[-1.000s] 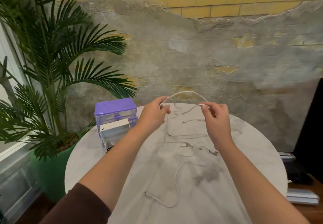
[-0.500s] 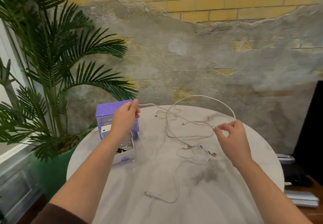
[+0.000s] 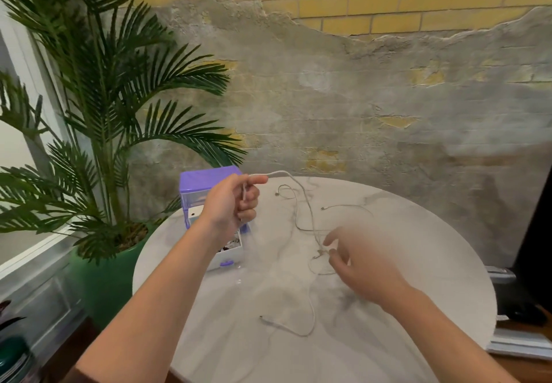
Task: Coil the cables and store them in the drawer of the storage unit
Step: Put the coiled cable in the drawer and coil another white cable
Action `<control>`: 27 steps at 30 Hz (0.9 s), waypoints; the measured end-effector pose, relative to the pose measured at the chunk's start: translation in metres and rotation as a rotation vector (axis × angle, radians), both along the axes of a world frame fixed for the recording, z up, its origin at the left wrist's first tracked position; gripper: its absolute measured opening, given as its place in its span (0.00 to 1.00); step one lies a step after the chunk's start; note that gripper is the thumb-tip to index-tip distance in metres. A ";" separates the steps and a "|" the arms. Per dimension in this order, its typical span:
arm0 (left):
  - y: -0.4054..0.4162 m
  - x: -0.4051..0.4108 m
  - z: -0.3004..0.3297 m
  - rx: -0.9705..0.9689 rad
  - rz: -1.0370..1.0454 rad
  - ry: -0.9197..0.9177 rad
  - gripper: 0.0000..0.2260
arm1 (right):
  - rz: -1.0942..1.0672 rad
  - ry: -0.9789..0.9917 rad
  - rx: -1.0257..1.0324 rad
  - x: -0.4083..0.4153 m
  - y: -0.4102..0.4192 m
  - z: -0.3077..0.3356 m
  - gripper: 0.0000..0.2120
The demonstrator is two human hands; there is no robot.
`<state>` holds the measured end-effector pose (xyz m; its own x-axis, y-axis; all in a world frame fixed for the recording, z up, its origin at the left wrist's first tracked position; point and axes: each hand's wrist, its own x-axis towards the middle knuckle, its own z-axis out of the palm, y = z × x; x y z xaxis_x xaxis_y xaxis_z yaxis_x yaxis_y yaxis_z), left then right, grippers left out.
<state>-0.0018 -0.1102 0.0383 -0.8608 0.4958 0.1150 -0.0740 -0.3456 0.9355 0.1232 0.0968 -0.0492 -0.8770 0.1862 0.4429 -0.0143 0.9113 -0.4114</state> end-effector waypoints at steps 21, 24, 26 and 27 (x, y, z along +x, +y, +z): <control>0.042 -0.032 -0.052 0.321 -0.099 -0.162 0.15 | -0.169 -0.326 -0.251 -0.042 -0.032 0.001 0.16; 0.046 -0.034 -0.058 0.299 -0.123 -0.096 0.17 | -0.125 -0.335 -0.153 -0.035 -0.035 -0.002 0.12; 0.048 -0.035 -0.064 0.295 -0.155 -0.077 0.18 | -0.085 -0.323 -0.102 -0.032 -0.036 -0.001 0.12; 0.048 -0.035 -0.068 0.286 -0.165 -0.070 0.18 | -0.054 -0.319 -0.084 -0.030 -0.037 0.000 0.12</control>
<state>-0.0370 -0.0619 -0.0301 -0.7825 0.5851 0.2129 -0.2116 -0.5715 0.7928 0.0930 0.0596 -0.0493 -0.9569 0.2605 0.1281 0.1750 0.8698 -0.4614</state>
